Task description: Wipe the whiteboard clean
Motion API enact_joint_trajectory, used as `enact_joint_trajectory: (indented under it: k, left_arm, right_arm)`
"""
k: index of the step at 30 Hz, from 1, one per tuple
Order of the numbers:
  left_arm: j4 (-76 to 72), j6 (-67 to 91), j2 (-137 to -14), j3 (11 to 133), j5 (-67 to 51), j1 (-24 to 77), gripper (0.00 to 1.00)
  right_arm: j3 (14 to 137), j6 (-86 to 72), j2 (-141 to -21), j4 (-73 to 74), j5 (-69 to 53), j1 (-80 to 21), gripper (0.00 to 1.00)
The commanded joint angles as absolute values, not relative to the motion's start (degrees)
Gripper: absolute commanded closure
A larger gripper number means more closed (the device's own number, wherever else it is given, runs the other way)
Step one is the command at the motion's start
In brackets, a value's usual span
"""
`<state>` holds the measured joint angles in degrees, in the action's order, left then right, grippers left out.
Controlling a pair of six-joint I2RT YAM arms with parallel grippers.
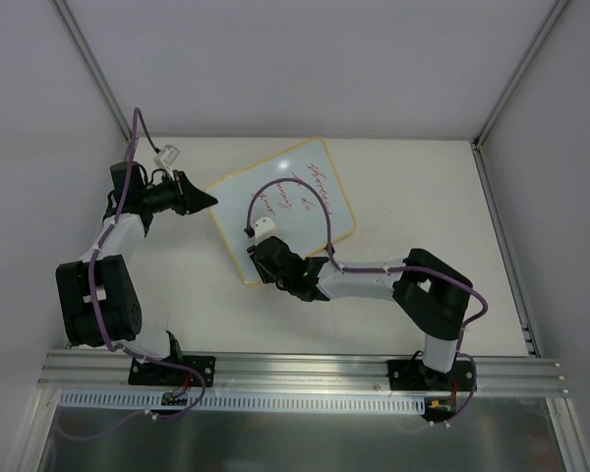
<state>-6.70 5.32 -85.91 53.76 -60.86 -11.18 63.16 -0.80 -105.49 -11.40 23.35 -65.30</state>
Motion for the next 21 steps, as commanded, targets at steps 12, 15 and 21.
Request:
enact_joint_trajectory:
  k: [12,15,21]
  left_arm:
    - [-4.7,-1.4,-86.3,53.4,-60.3,-8.5,1.00]
    - [-4.7,-1.3,-86.4,53.5,-60.2,-8.4,1.00]
    - [-4.4,-1.4,-86.5,53.7,-59.8,-8.5,1.00]
  right_arm:
    - [83.9,6.2,-113.6,-10.5,26.5,-57.5,1.00]
    - [79.2,3.4,-113.0,-10.6,25.7,-57.6,1.00]
    - [65.3,-3.4,-109.3,-11.2,25.2,-57.6,1.00]
